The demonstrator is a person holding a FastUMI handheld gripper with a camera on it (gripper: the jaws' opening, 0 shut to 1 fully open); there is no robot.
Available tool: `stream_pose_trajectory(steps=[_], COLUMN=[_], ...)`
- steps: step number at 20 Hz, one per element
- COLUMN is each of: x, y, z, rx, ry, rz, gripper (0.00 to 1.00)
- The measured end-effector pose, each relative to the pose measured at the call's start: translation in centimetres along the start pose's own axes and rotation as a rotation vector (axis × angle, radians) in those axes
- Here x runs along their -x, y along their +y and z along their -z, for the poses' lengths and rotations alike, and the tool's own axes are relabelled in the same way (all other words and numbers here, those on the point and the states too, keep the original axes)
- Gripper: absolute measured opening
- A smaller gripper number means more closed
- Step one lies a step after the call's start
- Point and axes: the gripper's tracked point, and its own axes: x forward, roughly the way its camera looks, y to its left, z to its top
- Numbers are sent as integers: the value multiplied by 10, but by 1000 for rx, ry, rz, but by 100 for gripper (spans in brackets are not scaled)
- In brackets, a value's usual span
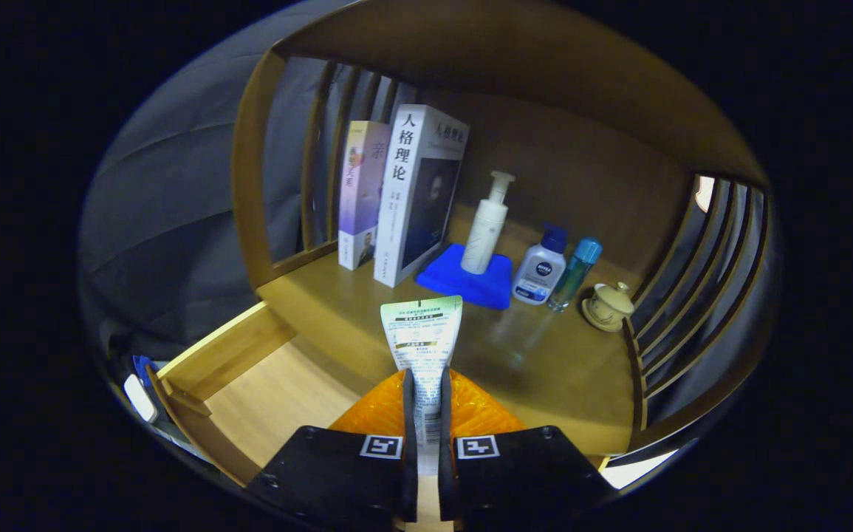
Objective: Pull open the drawer, take out the items inside it, and place them on the countertop above the cabinet.
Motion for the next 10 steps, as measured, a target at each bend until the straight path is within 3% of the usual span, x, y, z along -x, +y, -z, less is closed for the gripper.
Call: stream_pose_trajectory(steps=[4, 10], x=[-23, -56], y=[-10, -15], z=[-4, -6], rx=[-19, -163], ry=[20, 59], rz=[33, 14], gripper=[13, 14])
